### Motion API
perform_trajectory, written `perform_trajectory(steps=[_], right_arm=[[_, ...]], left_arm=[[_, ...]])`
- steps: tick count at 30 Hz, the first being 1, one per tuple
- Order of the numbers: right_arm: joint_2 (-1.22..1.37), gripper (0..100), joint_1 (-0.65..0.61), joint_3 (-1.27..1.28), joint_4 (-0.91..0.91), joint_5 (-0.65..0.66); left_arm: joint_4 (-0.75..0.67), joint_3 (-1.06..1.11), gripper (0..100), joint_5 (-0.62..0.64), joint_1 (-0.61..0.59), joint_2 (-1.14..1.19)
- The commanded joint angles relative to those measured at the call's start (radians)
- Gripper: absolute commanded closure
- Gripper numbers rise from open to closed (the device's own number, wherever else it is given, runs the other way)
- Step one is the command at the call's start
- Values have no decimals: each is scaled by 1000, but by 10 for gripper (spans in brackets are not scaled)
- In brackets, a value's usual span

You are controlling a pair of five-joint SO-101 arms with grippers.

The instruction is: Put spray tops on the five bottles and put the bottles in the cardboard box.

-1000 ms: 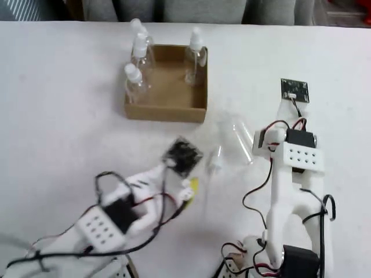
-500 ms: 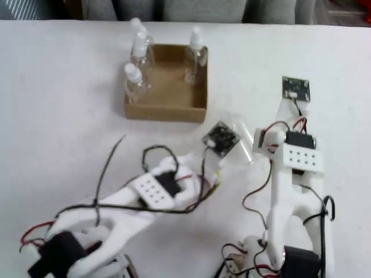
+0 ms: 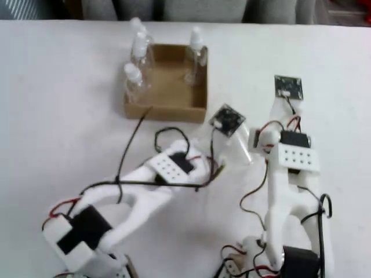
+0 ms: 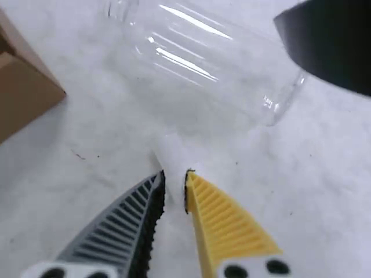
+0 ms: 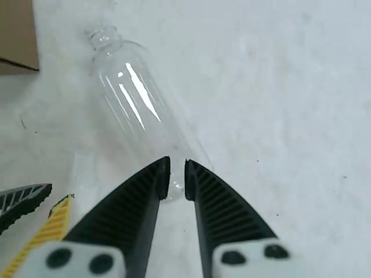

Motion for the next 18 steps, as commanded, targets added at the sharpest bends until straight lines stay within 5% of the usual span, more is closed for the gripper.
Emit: perform_trajectory(steps=[1,6,18], right_arm=[[-25,982,-15,-6,-12,43],[-25,982,-24,12,-13,74],[-25,982,-45,17,-13,75]], left_arm=[[46,-100,824,12,-13,21],[252,-193,627,21,-12,27],[376,-374,683,84,-39,163]])
